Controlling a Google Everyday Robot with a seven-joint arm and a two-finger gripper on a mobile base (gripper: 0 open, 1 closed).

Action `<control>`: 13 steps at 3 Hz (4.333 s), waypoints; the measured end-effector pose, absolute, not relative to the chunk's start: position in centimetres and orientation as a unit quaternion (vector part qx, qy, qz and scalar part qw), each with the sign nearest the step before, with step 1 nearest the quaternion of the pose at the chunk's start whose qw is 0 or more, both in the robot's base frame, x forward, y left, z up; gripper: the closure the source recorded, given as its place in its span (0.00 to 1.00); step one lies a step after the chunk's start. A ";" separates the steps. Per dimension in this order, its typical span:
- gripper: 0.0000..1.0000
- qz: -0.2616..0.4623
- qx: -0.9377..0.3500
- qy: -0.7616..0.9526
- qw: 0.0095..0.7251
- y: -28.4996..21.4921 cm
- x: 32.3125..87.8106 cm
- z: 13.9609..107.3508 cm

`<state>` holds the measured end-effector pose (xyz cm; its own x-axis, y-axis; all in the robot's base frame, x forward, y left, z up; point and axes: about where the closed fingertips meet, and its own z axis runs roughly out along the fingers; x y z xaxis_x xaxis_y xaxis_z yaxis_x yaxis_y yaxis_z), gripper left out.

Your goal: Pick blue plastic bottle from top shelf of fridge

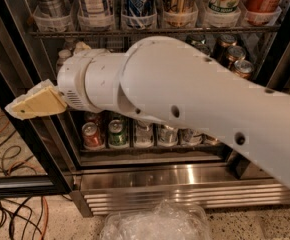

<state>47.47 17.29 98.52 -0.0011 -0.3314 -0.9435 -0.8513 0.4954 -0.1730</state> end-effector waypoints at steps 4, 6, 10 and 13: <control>0.00 0.174 -0.219 0.722 0.633 15.9 44.7 98.8; 0.00 0.162 -0.196 0.717 0.649 14.8 45.5 99.4; 0.00 0.112 -0.131 0.682 0.711 12.2 47.5 103.0; 0.00 0.075 -0.082 0.656 0.747 9.4 54.0 105.9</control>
Offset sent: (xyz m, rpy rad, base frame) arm -0.0338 -0.0560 0.0033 0.2902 -0.0924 -0.6272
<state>53.97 9.41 105.85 0.1285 0.0054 -0.9917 -0.2197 0.9753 -0.0232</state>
